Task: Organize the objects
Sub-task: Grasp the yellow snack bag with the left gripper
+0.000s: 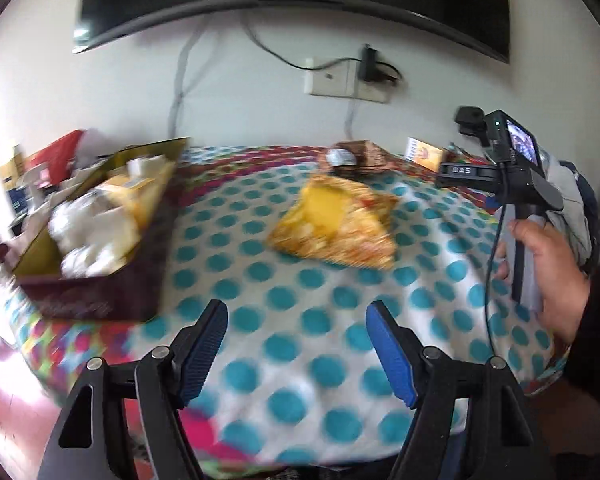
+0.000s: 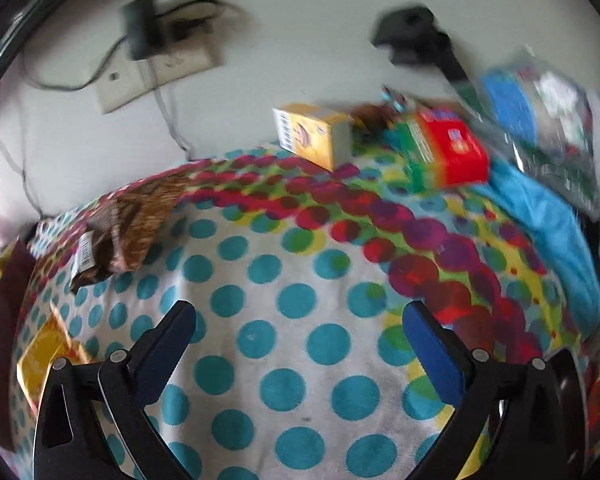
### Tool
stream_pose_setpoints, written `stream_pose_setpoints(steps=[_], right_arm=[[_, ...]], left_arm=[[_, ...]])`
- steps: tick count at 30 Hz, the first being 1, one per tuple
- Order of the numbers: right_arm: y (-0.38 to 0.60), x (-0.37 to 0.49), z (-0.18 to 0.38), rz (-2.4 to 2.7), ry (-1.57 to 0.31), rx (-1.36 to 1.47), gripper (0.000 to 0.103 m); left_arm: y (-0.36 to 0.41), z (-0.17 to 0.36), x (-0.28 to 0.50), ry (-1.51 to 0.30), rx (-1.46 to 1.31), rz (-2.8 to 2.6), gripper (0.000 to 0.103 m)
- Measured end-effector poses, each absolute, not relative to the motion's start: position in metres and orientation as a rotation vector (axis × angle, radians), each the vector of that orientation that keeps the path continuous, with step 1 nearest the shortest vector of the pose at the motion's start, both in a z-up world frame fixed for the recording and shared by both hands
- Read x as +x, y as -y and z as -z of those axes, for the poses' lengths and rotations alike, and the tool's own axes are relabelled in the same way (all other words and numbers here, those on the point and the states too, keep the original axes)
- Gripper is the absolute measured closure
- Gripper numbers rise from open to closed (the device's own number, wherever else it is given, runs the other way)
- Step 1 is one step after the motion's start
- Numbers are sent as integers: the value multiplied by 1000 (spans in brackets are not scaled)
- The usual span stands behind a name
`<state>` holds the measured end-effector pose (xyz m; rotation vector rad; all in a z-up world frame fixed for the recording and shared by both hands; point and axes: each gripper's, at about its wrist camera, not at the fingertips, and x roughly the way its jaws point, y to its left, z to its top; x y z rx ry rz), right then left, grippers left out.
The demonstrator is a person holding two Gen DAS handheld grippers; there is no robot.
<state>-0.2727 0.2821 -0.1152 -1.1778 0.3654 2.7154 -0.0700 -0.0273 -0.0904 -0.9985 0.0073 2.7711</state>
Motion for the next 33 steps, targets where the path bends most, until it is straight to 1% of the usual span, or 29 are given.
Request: stream_pose_setpoints(steps=[2,3,7,8,10,12,14,15,19,20,24,25,28,29,30,31,33], right_arm=[[-286,-279,121,-2705,-427,-1241,0],[-285,-278,121,-2711,-421,-1234,0],[-280,-278,120,-2734,-397,-1241,0],[-280,-278,119,-2738,-402,-1243,0],[-281,-277,120,-2743,-418,-1242,0],[-283,-276,120,-2749,-436,-1239,0],[-283,-276,120,-2756,-441,-1241,0],[-283,-276,120,-2761,-442,-1243,0],[-282,-276,120,-2774,-452,-1246,0],[-283,-276,120,-2776,-455,-1245,0],[-283,-276,119,-2787,-466,-1248,0],[-283,-276,119,-2789,-468,-1247,0],[-283,-276,119,-2789,-468,-1248,0],[-283,-275,119,-2791,-468,-1245,0],[-283,-275,119,-2793,-468,-1241,0],[-284,-275,118,-2795,-470,-1238,0],[-284,-274,118,-2793,-471,-1238,0]], left_arm=[[18,91,-93,45,-1044,-2718,29],[16,91,-106,70,-1060,-2697,29],[9,87,-152,20,-1068,-2631,29],[4,87,-166,-34,-1066,-2599,29],[-6,89,-189,-199,-1102,-2580,29],[-14,87,-200,-297,-1069,-2565,29],[-24,88,-213,-333,-1081,-2509,28],[-28,89,-219,-328,-1090,-2471,23],[-42,92,-234,-349,-1109,-2401,21],[-43,93,-237,-336,-1119,-2392,18],[-41,85,-234,-278,-1091,-2376,18],[-42,84,-233,-289,-1077,-2379,18],[-41,89,-237,-423,-1103,-2389,18],[-35,93,-243,-386,-1140,-2378,18],[-30,95,-248,-299,-1174,-2342,18],[-27,97,-249,-253,-1178,-2328,18],[-30,99,-247,-249,-1166,-2299,18]])
